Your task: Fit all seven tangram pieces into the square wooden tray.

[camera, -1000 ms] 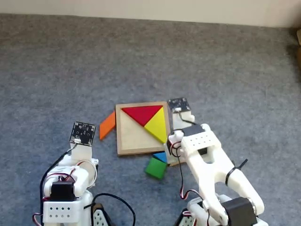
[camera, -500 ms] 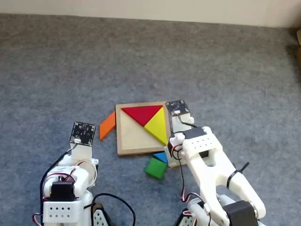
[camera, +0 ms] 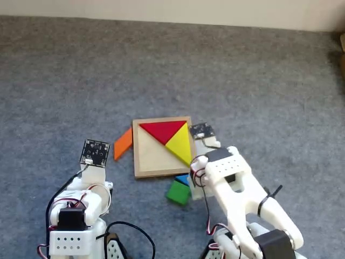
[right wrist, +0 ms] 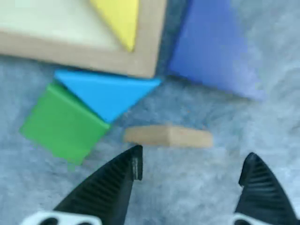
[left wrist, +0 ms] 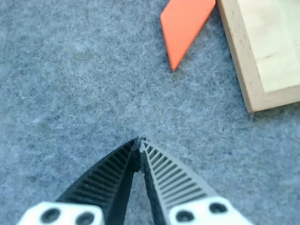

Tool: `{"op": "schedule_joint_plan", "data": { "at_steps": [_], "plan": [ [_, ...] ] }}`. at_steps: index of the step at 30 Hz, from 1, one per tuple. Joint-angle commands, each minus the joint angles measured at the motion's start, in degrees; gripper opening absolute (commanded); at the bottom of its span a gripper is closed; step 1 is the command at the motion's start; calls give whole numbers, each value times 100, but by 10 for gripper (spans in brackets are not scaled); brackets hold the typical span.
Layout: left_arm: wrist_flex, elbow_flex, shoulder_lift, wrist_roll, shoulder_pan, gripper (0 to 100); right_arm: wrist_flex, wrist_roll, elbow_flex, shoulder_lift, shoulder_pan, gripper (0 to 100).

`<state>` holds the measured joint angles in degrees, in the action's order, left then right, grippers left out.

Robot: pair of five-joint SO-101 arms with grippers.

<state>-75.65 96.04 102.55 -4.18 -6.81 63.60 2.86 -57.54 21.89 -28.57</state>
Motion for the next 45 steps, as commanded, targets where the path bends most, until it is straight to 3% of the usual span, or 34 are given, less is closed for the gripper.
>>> {"op": "schedule_joint_plan", "data": {
  "at_steps": [1, 7, 13, 23, 29, 38, 45],
  "plan": [
    [-35, 119, 154, 18, -66, 7, 66, 343, 40, 84, -356, 324],
    [-35, 119, 154, 18, -66, 7, 57, 387, 40, 84, -365, 324],
    [-35, 119, 154, 18, -66, 7, -514, 1011, -4, 84, -374, 324],
    [-35, 119, 154, 18, -66, 7, -954, 1134, -40, 66, -374, 324],
    [-35, 119, 154, 18, -66, 7, -980, 1108, -40, 66, -374, 231],
    [-35, 119, 154, 18, -66, 7, -892, 1081, -31, 84, -356, 221],
    [-35, 119, 154, 18, -66, 7, -180, -18, 251, 84, -330, 224]
  ]
}}
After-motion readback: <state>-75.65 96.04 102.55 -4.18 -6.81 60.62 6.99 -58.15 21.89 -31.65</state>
